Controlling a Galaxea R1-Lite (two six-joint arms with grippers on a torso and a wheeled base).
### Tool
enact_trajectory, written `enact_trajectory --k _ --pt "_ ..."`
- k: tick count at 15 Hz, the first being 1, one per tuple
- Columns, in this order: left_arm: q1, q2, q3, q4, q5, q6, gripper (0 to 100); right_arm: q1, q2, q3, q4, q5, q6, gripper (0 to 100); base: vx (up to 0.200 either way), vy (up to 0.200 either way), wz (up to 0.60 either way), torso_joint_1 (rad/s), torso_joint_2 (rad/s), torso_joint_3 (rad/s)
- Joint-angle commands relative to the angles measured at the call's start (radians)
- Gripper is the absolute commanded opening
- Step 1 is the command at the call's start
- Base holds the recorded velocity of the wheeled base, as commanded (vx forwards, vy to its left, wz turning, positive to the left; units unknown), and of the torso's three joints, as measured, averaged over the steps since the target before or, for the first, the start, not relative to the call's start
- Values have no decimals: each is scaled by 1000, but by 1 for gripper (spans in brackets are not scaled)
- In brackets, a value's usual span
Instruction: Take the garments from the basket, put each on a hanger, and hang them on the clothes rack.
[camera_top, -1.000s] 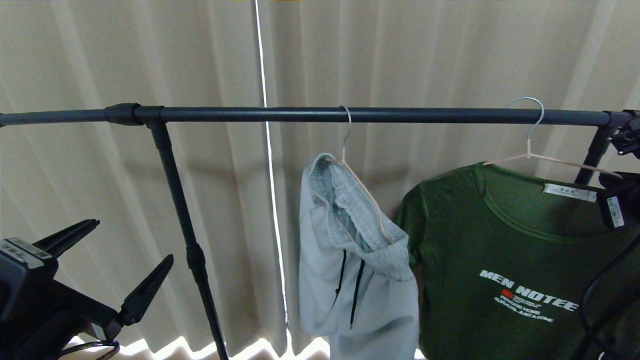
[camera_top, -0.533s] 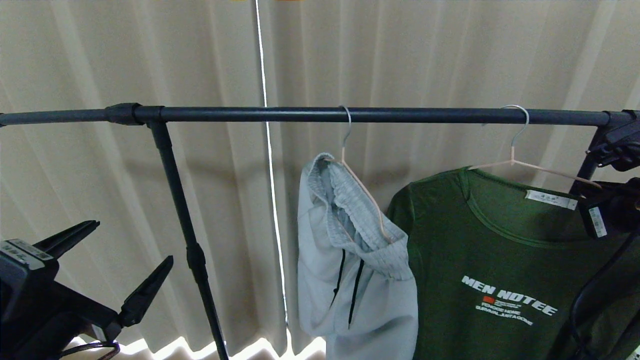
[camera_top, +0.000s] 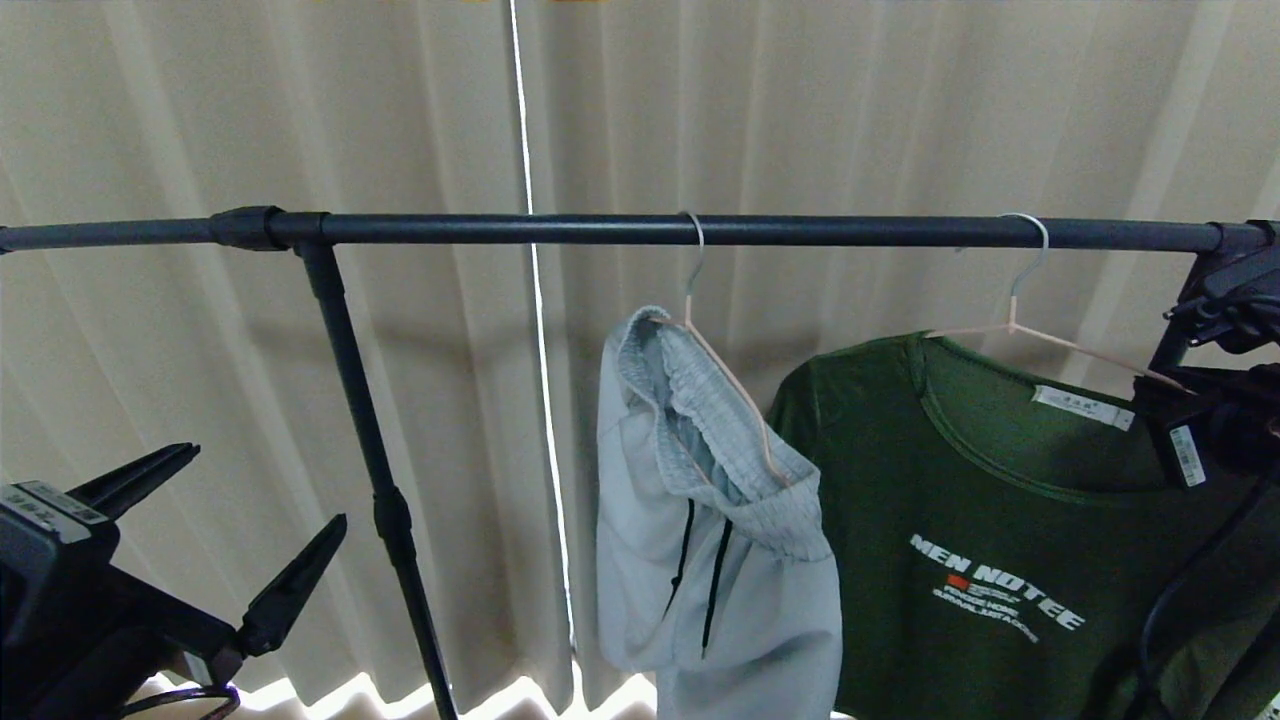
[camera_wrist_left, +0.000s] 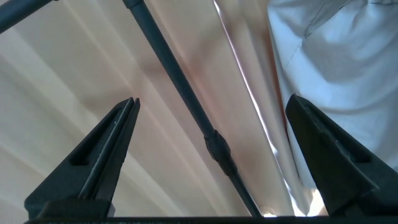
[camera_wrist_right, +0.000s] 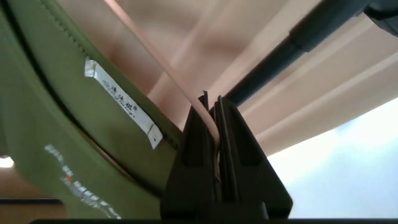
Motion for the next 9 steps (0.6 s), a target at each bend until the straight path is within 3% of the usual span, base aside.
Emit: enact_trajectory --k 1,3,9 --pt "0 2 -1 0 0 0 100 12 -18 14 0 0 1 100 0 0 0 0 0 0" --pt "0 2 -1 0 0 0 100 34 -43 33 -27 33 1 100 0 0 0 0 0 0" --pt "-2 -6 1 0 3 0 100 42 -44 157 -244 279 1 100 0 0 0 0 0 0"
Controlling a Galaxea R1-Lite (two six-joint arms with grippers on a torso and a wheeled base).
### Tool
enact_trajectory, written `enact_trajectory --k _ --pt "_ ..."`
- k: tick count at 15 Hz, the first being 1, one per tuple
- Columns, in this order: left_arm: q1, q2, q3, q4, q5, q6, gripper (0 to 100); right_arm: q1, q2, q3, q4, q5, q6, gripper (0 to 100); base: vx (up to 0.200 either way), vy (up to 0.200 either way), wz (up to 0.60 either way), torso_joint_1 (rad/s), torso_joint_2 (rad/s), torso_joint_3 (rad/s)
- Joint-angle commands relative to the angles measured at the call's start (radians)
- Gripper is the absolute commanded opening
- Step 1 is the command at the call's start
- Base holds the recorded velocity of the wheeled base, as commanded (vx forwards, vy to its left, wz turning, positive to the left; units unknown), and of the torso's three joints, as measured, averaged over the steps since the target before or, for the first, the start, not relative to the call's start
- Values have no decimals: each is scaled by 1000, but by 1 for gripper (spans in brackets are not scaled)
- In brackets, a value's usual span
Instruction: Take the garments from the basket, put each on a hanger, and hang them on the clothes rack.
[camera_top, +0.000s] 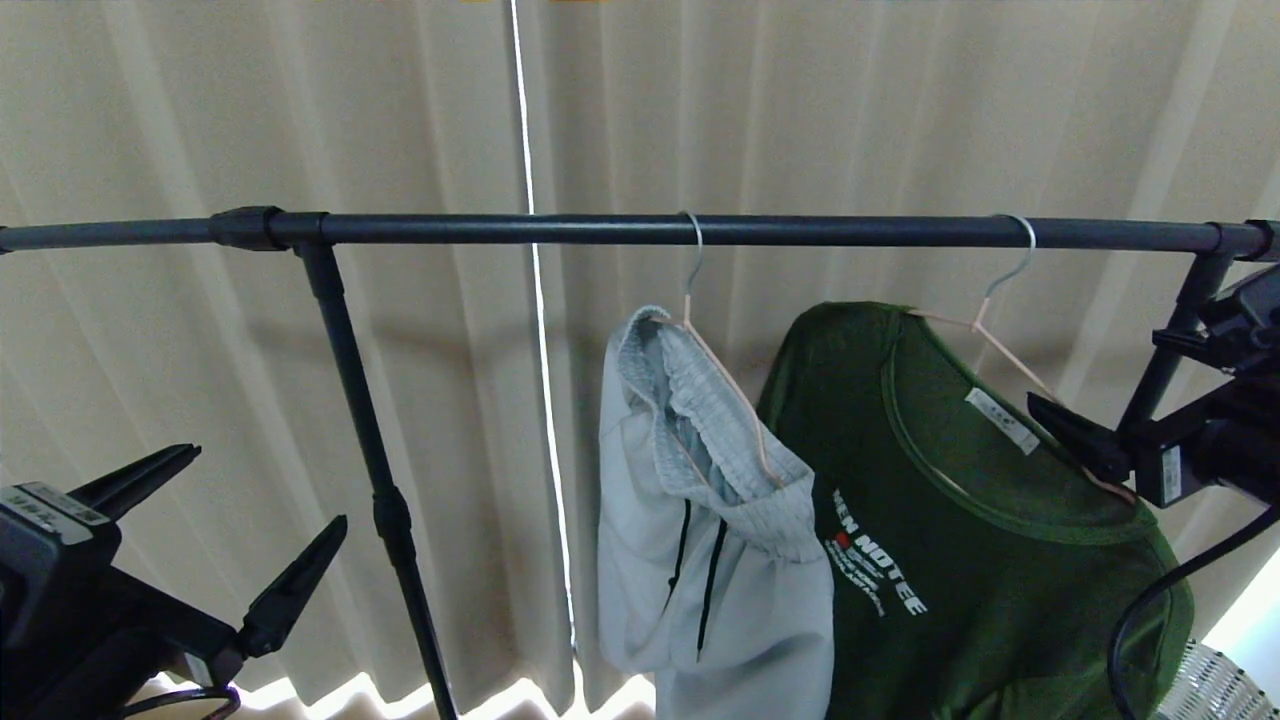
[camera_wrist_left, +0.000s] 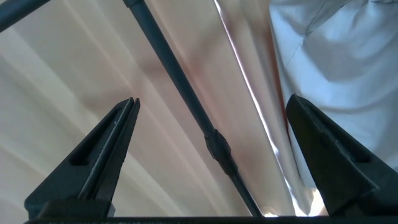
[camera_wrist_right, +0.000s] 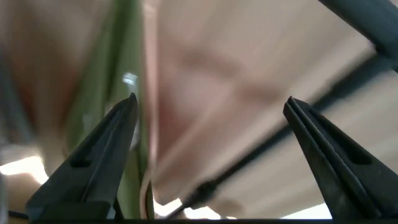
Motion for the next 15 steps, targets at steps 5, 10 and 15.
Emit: enact_trajectory --k 5,10,15 --pt "24 -101 41 65 55 -36 100 0 -99 152 -210 119 38 100 0 0 0 0 0 0" --pt "189 -250 35 289 99 -168 100 0 -283 244 -201 142 44 100 0 0 0 0 0 0" --pt "205 -565 6 705 98 -174 100 -49 -700 394 98 128 42 100 0 0 0 0 0 0"
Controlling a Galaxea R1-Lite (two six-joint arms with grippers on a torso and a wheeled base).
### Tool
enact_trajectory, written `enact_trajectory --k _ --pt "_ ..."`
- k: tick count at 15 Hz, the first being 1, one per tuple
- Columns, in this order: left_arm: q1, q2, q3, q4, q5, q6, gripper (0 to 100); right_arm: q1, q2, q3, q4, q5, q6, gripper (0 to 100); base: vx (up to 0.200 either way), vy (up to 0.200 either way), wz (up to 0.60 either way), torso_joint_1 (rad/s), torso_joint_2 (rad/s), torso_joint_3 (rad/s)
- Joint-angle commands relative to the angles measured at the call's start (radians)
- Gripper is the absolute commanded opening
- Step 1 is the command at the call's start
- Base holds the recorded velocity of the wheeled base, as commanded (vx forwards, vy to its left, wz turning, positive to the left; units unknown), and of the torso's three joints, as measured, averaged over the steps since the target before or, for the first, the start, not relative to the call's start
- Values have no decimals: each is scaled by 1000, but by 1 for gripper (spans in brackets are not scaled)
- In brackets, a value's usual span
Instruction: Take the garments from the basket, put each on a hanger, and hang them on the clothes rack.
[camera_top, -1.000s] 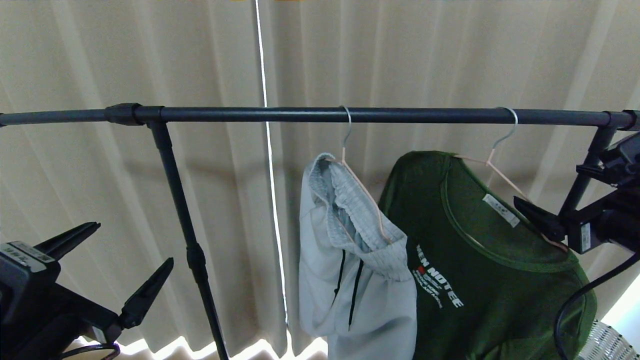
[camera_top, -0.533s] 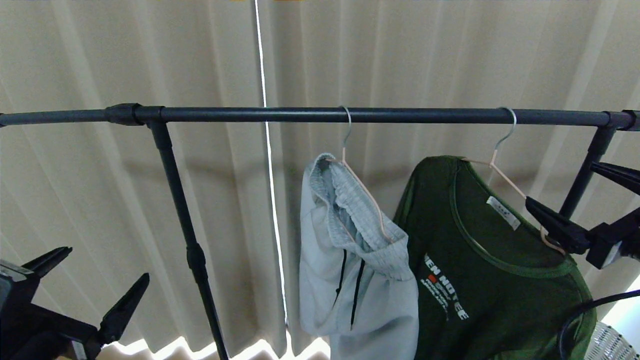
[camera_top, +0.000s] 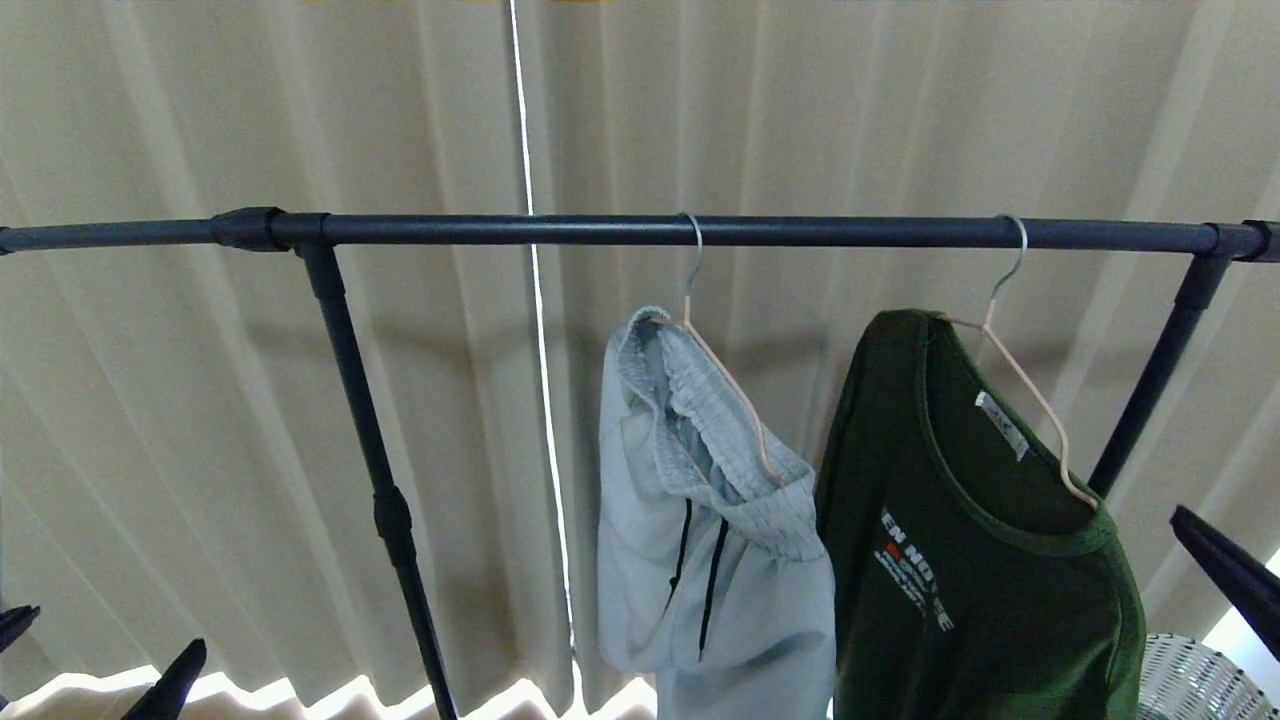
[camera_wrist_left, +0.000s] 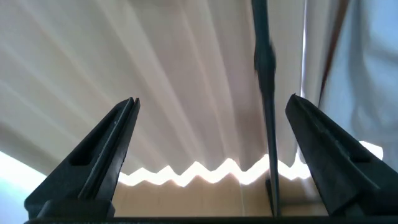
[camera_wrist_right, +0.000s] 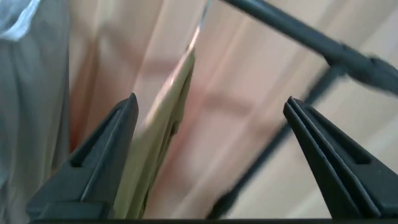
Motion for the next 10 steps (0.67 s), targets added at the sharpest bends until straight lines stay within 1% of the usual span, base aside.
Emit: enact_trajectory --k 1,2,3,4,5,6,7,8,9,10 --pt "3 -189 -29 133 -1 -1 100 -34 -276 47 209 -2 0 100 0 0 0 0 0 0" --pt "11 -292 -66 303 1 -2 100 -36 -404 45 392 -2 17 100 0 0 0 0 0 0" --pt "23 -373 -96 441 1 -7 100 -37 -483 45 508 -6 34 100 0 0 0 0 0 0" --pt "40 -435 -138 575 -1 -18 100 -37 -541 47 599 -22 60 100 0 0 0 0 0 0" --pt "55 -465 -162 648 -1 -28 100 -37 -569 47 645 -44 78 100 0 0 0 0 0 0" --pt "112 -518 -207 763 -1 -58 100 -37 -608 50 735 -104 121 100 0 0 0 0 0 0" --pt "157 -553 -213 816 1 -79 100 -37 -628 53 792 -145 157 100 0 0 0 0 0 0" --pt "210 -596 -205 866 -1 -87 100 -37 -647 58 853 -170 187 100 0 0 0 0 0 0" --pt "258 -643 -196 917 -2 -88 100 -37 -654 55 873 -179 223 100 0 0 0 0 0 0" --pt "263 -651 -182 926 3 -98 100 -37 -658 55 876 -183 244 100 0 0 0 0 0 0"
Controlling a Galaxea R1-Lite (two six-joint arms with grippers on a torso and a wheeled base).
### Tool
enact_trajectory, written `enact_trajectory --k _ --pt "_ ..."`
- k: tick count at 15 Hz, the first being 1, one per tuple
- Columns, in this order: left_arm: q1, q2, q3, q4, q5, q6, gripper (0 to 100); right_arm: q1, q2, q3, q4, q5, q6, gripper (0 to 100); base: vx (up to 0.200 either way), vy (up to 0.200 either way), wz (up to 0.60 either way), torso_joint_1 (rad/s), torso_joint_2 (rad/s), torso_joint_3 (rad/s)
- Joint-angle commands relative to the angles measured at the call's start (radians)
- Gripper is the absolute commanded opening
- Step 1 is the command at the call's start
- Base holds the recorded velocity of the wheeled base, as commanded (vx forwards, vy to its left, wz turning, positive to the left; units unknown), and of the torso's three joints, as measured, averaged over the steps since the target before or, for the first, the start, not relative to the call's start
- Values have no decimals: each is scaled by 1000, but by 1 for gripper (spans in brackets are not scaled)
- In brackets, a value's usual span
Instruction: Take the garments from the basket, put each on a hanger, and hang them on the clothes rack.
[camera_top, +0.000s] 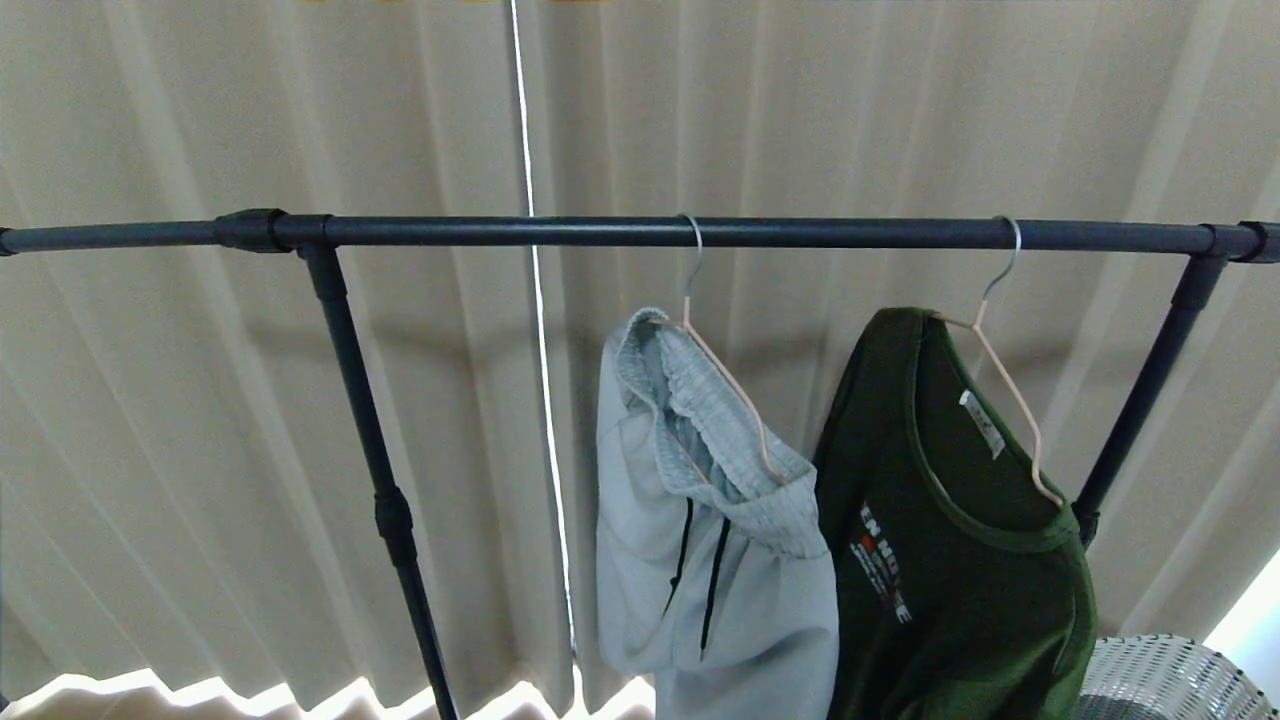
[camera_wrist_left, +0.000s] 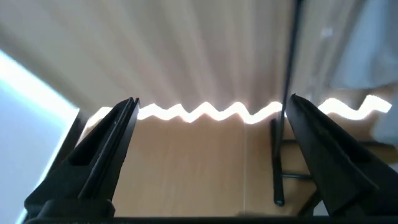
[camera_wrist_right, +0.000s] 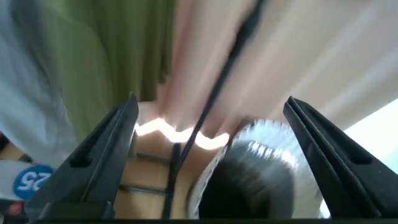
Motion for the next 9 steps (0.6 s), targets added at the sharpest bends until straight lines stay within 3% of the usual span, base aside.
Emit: enact_trajectory --k 1,3,6,9 --pt "43 -90 27 3 1 -33 100 -2 -52 -1 3 -15 12 100 0 0 0 0 0 0" --pt "43 -90 50 -35 -36 -42 100 -29 -61 -4 9 -72 15 100 0 0 0 0 0 0" --pt "43 -90 81 -83 -134 -13 100 -97 -76 -6 12 -85 14 100 0 0 0 0 0 0" --pt "29 -90 99 -107 -262 140 100 -118 -139 -6 12 -76 9 100 0 0 0 0 0 0"
